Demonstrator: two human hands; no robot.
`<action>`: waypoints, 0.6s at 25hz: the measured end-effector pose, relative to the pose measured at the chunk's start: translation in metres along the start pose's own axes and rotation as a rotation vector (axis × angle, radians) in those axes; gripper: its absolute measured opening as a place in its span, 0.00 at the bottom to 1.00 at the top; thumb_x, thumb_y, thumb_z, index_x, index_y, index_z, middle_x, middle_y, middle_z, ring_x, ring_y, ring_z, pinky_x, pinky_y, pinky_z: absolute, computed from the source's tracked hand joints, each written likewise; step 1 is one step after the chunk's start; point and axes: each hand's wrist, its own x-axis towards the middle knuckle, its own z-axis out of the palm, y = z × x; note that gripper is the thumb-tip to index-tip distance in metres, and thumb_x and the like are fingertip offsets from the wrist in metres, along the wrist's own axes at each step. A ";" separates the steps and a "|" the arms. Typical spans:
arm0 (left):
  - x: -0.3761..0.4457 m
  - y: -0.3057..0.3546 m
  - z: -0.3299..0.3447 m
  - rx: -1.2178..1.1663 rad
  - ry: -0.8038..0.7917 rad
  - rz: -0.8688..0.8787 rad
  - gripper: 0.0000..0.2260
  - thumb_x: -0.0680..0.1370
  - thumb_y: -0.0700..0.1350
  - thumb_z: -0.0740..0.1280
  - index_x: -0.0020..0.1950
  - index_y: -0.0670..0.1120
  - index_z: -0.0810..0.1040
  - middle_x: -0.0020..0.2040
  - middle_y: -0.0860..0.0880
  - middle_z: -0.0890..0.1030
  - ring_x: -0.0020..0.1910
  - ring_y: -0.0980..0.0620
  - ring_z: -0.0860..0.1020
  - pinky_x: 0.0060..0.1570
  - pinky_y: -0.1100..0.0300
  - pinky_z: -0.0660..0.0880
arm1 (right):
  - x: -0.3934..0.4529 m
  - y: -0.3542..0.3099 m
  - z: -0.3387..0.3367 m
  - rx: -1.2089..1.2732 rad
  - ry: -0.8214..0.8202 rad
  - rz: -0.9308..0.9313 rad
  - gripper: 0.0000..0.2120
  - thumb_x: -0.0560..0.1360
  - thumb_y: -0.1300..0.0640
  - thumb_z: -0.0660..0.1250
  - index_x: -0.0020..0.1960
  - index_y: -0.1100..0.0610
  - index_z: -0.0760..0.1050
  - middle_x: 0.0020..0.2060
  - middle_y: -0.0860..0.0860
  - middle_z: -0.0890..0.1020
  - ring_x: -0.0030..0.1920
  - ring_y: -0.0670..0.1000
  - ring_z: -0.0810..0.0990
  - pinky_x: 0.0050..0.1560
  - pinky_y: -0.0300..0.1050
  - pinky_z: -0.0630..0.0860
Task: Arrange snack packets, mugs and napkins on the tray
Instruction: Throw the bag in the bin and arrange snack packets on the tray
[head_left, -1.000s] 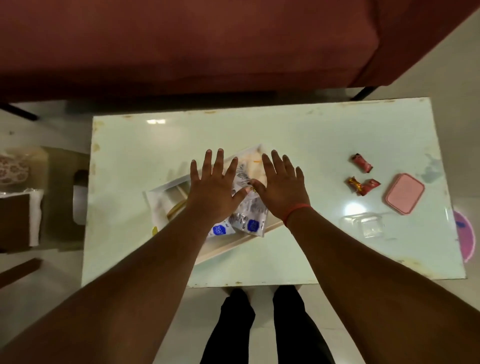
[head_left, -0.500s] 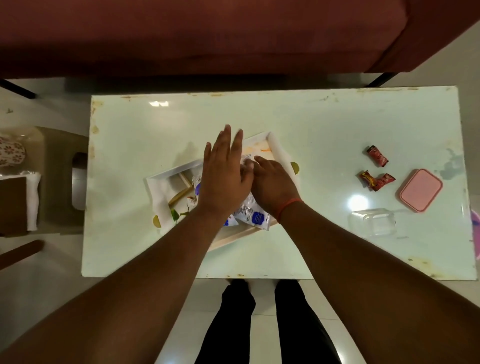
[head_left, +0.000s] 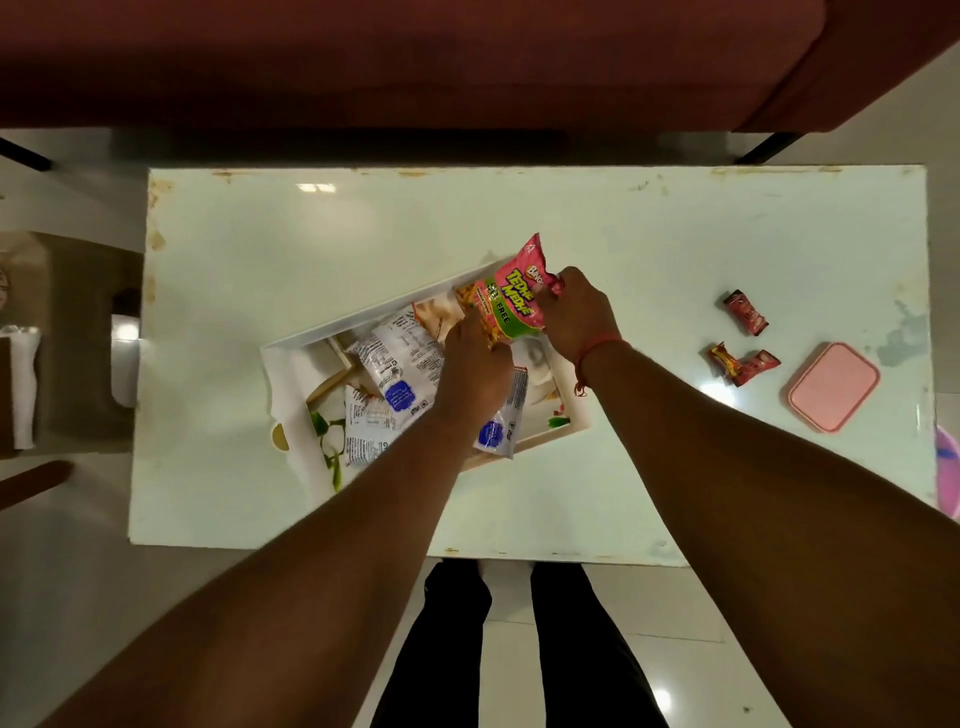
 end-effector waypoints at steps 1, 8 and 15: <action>0.024 -0.020 0.010 0.044 -0.033 -0.008 0.19 0.74 0.45 0.59 0.63 0.55 0.72 0.55 0.45 0.80 0.53 0.41 0.80 0.51 0.43 0.80 | 0.003 0.003 0.002 -0.036 0.011 0.006 0.14 0.81 0.49 0.61 0.56 0.60 0.73 0.54 0.61 0.81 0.54 0.63 0.79 0.49 0.49 0.73; 0.037 -0.006 0.010 0.102 -0.048 -0.017 0.25 0.74 0.42 0.62 0.72 0.51 0.69 0.70 0.44 0.73 0.65 0.44 0.75 0.62 0.45 0.75 | 0.001 0.014 0.002 -0.108 0.185 -0.084 0.16 0.80 0.49 0.61 0.58 0.62 0.73 0.56 0.61 0.77 0.55 0.64 0.77 0.52 0.53 0.74; -0.051 0.036 -0.016 -0.071 0.336 0.160 0.18 0.79 0.33 0.57 0.65 0.46 0.76 0.57 0.55 0.76 0.52 0.60 0.76 0.49 0.74 0.72 | -0.095 0.059 0.026 -0.206 0.206 -0.428 0.18 0.73 0.66 0.59 0.62 0.59 0.72 0.54 0.60 0.75 0.49 0.62 0.77 0.47 0.52 0.75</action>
